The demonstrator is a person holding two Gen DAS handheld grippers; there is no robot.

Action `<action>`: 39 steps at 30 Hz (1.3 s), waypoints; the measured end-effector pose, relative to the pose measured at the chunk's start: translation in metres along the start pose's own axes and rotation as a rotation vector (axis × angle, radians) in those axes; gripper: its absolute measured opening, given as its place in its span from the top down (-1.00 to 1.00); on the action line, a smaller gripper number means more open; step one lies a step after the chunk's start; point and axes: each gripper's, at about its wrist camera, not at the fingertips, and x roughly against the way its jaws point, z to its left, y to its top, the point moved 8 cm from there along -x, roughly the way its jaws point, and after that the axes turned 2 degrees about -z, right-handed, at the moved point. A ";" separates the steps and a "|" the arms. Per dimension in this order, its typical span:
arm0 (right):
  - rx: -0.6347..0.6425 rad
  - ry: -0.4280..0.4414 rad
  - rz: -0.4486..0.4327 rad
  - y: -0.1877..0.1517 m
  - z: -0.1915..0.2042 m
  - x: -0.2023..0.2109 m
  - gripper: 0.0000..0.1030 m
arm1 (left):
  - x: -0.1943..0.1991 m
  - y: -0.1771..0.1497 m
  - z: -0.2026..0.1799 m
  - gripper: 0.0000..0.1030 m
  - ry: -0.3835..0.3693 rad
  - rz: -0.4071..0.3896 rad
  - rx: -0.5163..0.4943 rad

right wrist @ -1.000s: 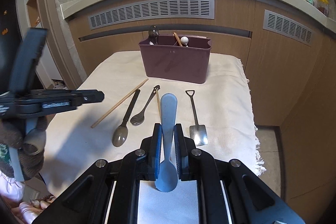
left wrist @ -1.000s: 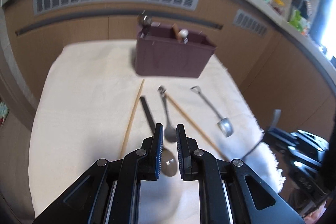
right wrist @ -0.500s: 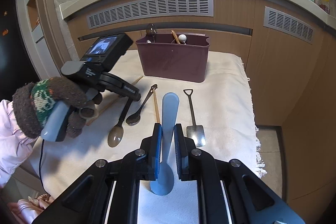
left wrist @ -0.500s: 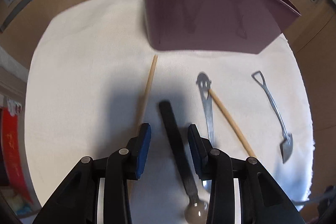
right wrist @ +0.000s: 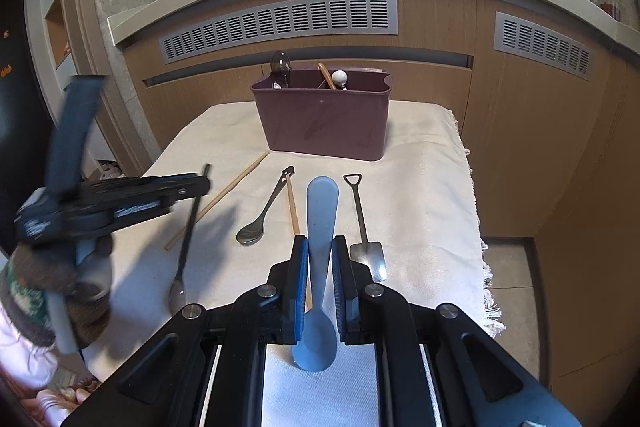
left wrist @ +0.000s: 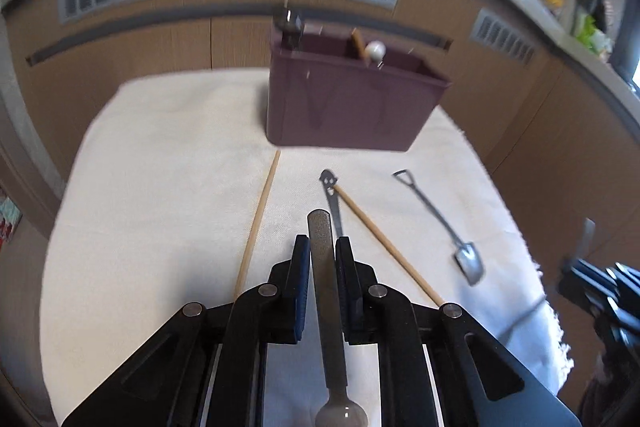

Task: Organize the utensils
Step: 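Carry both held spoons up to the maroon caddy and lower them inside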

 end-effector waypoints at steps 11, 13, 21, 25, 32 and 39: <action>0.036 -0.027 -0.047 0.012 0.011 0.022 0.78 | 0.087 0.013 -0.021 0.76 -0.052 -0.178 -0.042; 0.043 -0.034 -0.058 0.013 0.012 0.026 0.78 | 0.091 0.014 -0.024 0.76 -0.055 -0.184 -0.047; 0.071 -0.048 -0.092 0.020 0.017 0.040 0.78 | 0.104 0.016 -0.028 0.76 -0.053 -0.211 -0.062; 0.079 -0.053 -0.103 0.022 0.019 0.044 0.78 | 0.109 0.018 -0.030 0.76 -0.050 -0.217 -0.066; 0.094 -0.057 -0.124 0.032 0.019 0.048 0.78 | 0.119 0.026 -0.036 0.76 -0.056 -0.234 -0.082; 0.158 -0.092 -0.260 0.098 0.018 0.076 0.78 | 0.149 0.085 -0.054 0.76 -0.056 -0.331 -0.148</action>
